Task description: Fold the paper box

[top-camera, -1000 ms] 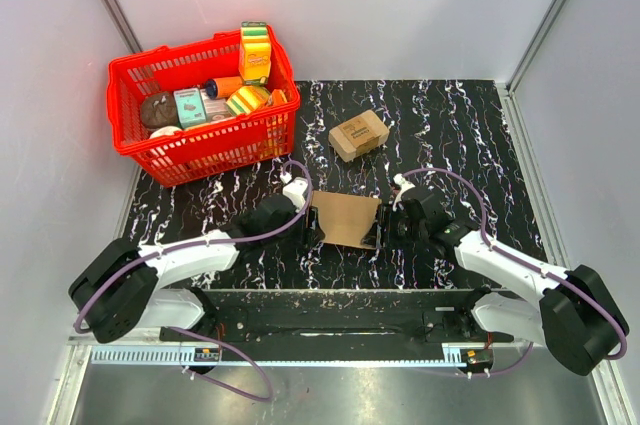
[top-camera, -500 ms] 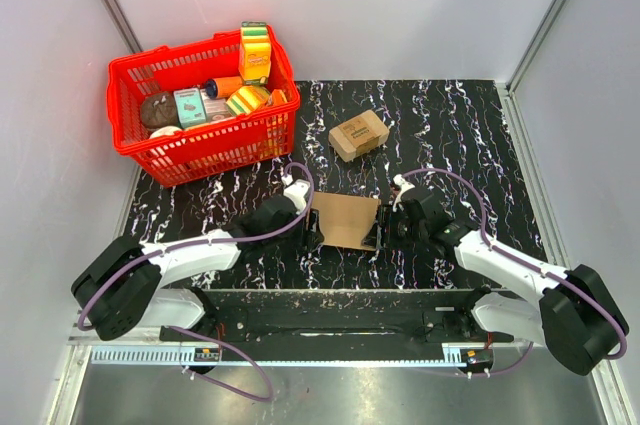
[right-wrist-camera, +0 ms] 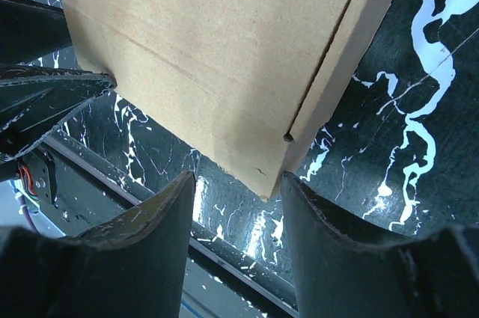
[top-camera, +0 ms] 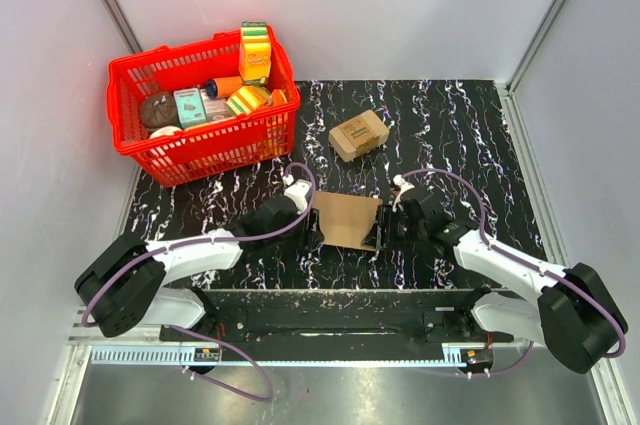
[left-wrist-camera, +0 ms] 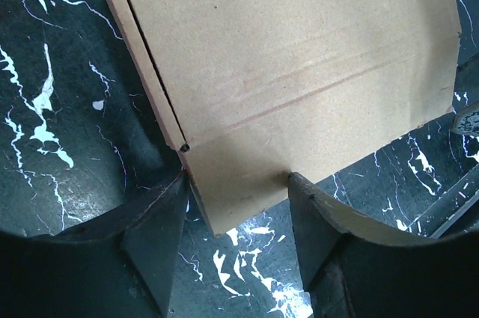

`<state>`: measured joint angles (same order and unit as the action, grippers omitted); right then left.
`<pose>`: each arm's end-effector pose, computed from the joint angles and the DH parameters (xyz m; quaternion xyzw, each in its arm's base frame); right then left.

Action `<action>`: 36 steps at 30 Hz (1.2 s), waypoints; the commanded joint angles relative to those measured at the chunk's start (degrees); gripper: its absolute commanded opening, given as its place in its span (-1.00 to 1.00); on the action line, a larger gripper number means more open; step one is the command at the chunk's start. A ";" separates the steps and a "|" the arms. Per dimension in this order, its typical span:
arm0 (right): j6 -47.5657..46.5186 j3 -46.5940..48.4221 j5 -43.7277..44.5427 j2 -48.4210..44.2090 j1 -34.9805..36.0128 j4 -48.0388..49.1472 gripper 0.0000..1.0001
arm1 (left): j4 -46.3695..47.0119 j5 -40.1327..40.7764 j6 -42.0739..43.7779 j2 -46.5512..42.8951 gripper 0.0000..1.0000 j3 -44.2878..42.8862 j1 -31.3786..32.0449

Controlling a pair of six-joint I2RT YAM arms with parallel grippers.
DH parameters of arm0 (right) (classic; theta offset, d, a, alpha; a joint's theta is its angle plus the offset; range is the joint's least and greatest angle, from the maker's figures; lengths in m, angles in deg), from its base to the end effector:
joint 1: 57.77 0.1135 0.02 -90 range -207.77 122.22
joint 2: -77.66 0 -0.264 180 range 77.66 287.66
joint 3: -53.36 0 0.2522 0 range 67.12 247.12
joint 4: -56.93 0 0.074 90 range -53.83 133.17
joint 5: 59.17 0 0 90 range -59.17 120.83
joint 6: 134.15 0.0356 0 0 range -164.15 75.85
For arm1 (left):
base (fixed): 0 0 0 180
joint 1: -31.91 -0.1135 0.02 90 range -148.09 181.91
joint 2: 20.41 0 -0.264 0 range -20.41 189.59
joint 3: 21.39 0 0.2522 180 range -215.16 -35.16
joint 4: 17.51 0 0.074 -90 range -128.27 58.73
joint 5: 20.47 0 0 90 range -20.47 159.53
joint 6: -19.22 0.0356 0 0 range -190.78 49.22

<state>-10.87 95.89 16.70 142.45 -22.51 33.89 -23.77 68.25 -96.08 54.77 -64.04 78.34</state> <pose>0.1724 0.1325 0.1797 -0.0626 0.9169 0.3065 0.2478 0.1721 -0.1821 0.1644 0.1701 0.8856 -0.2613 0.3443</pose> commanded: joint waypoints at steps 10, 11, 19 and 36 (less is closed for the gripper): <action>-1.20 0.14 1.47 0.51 0.42 2.25 0.10 | 5.32 0.05 0.16 1.99 0.12 0.41 0.15; -1.20 0.23 1.56 0.68 0.42 2.07 0.10 | 5.32 0.14 0.25 2.17 0.13 0.49 0.15; -1.64 0.49 2.18 -0.02 0.42 1.11 0.18 | 5.68 0.40 0.43 2.61 0.12 0.67 0.15; -8.75 10.77 16.50 -1.70 -1.42 -8.13 0.33 | 3.65 1.02 1.31 1.29 0.13 -0.03 0.15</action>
<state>-16.77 101.84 28.20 138.54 -22.71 25.63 -21.32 68.45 -95.80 57.33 -63.62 78.32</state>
